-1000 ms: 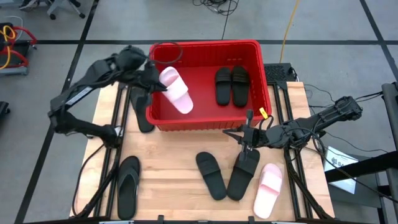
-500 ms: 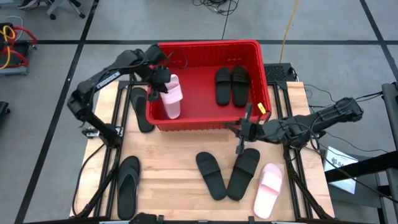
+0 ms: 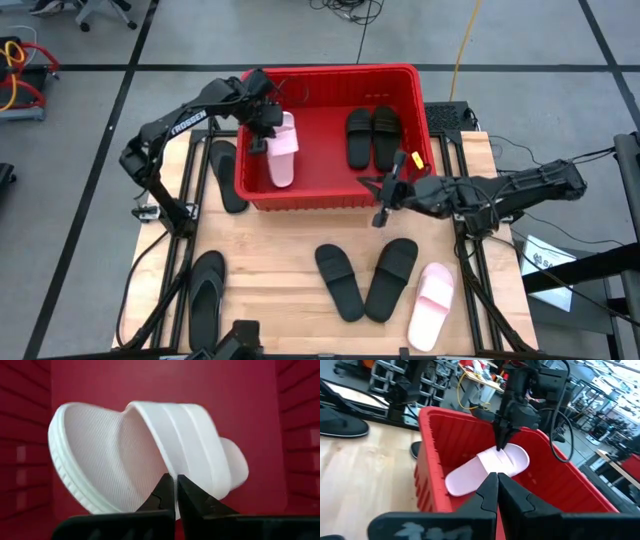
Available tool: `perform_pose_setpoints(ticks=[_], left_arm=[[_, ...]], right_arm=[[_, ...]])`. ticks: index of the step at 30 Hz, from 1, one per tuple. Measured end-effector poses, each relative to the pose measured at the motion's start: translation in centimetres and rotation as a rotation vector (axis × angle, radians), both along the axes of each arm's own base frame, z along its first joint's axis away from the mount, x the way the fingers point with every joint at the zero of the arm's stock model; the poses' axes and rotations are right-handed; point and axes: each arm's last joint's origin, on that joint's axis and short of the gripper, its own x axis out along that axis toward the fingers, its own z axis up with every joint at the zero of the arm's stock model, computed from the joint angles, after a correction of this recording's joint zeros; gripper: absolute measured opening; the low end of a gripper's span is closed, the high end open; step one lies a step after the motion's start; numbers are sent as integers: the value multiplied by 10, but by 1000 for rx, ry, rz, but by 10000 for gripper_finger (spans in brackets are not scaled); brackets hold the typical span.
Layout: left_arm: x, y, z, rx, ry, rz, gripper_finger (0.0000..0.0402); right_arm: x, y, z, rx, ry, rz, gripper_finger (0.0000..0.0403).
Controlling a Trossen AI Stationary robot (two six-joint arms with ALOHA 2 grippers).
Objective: Pick and place slides into bin
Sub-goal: Put the left pink slide into the red bin
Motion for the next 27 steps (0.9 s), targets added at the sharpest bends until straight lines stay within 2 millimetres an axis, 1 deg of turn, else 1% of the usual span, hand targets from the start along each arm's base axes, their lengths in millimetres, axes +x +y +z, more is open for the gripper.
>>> perform_pose_setpoints(ticks=[4,12,14,17,23,27], left_arm=[[1,5,-5,23,23,18,0],[15,25,-35,96,154,92,0],[18,29,-40,118,158,103,0],[22,33,-44,137,151,100,0],[23,35,-43,180,155,90,10],[22,36,-43,172,154,130,20]], right_arm=[[1,-7,0,0,0,-27,0],[1,-18,0,-3,2,-73,0],[1,-20,0,-3,3,-80,0],[1,-22,0,-3,5,-87,0],[1,-24,0,-24,17,-88,0],[1,-24,0,-25,17,-87,0]])
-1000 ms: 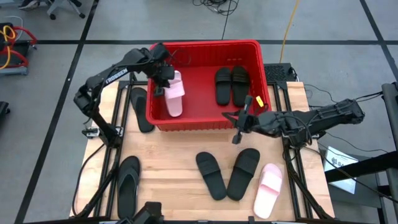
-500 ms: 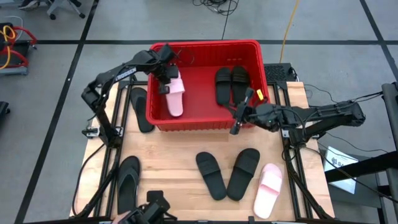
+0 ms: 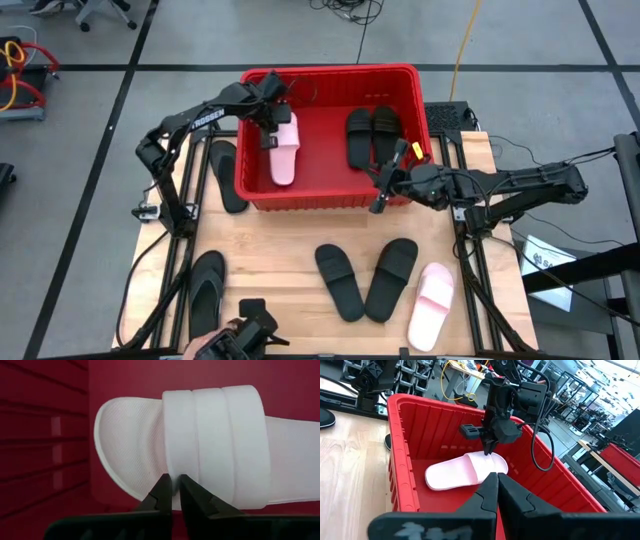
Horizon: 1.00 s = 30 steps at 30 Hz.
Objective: Pick and place slides into bin
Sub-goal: Put the left pink slide into the red bin, then put the pink slide into the red bin
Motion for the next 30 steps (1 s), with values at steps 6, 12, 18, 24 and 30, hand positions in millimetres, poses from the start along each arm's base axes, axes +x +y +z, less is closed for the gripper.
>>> perform_pose_setpoints(ticks=[6,12,18,24,30], left_arm=[[0,0,-1,2,3,4,48],[-1,1,-1,18,17,31,102],[-2,-2,5,15,-13,90,132],[-11,-26,51,72,-140,177,134],[-31,-71,107,140,-322,188,134]], right_arm=[[0,0,0,0,0,0,0],[0,0,0,1,0,0,0],[-2,0,1,-11,0,-10,0],[-23,4,24,2,-43,-29,0],[-44,22,27,60,134,56,0]])
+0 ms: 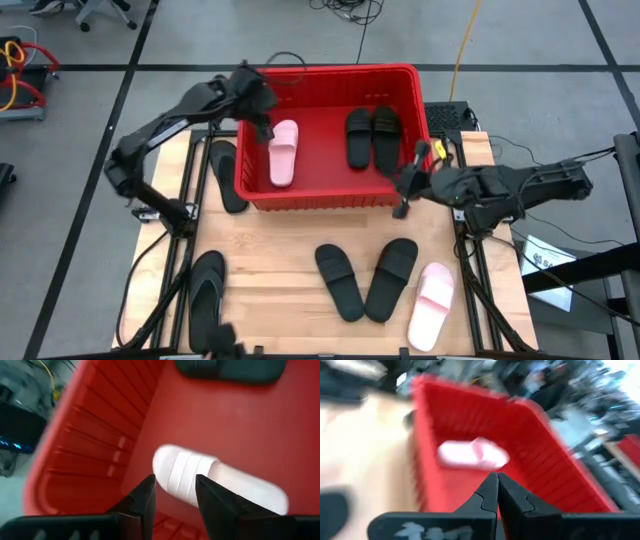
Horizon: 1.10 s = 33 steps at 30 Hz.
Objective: Pick and place slides into bin
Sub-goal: Put the pink slide into the red bin
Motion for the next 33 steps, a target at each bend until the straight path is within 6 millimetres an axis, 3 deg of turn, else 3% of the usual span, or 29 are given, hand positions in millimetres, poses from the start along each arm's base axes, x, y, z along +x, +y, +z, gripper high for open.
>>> perform_pose_setpoints(ticks=[6,14,24,33], left_arm=[[-23,-41,39,58,-153,-15,134],[-48,-78,67,101,-281,-60,134],[-53,-92,73,90,-327,-80,134],[-48,-96,72,85,-314,-113,134]], right_arm=[[-13,27,-8,231,103,183,0],[-22,69,-34,670,271,186,0],[-23,131,-96,1006,630,4,0],[-33,167,-122,1051,813,-97,0]])
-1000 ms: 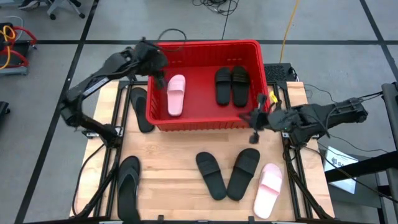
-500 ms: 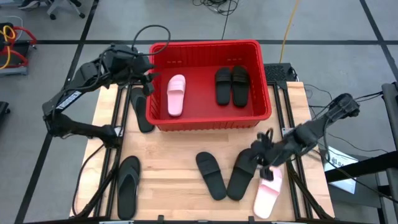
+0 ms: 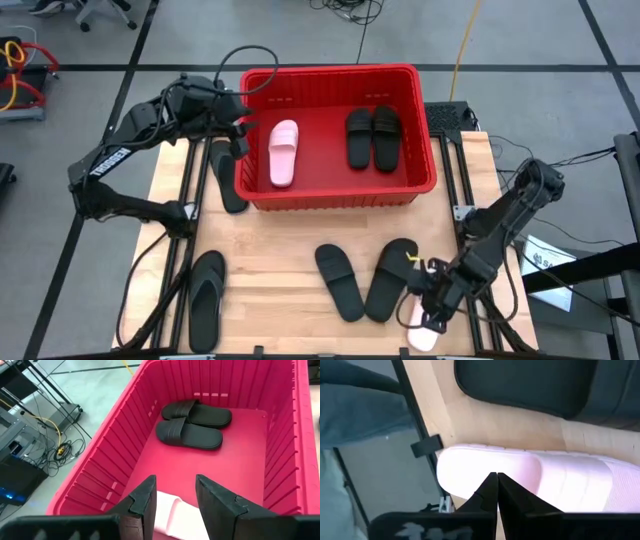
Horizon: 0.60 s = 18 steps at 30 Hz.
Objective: Pick and place slides into bin
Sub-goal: Put the pink slide into the red bin
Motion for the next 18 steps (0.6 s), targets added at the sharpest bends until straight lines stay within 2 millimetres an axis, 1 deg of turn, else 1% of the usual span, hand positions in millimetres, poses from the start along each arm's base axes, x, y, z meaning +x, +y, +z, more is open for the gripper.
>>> perform_pose_setpoints(ticks=[2,8,11,14,18], left_arm=[[1,-1,0,0,2,-6,134],[1,-2,0,3,4,-15,134],[1,-2,-1,-3,5,-12,134],[1,-2,-1,-4,6,-11,134],[1,-2,-1,-4,6,-11,134]], right_arm=[[-3,0,-2,-25,23,8,0],[-10,-12,-5,-96,154,4,0],[-12,-14,-5,-114,169,9,7],[-13,-15,-5,-133,179,27,30],[-18,-22,-6,-192,236,4,76]])
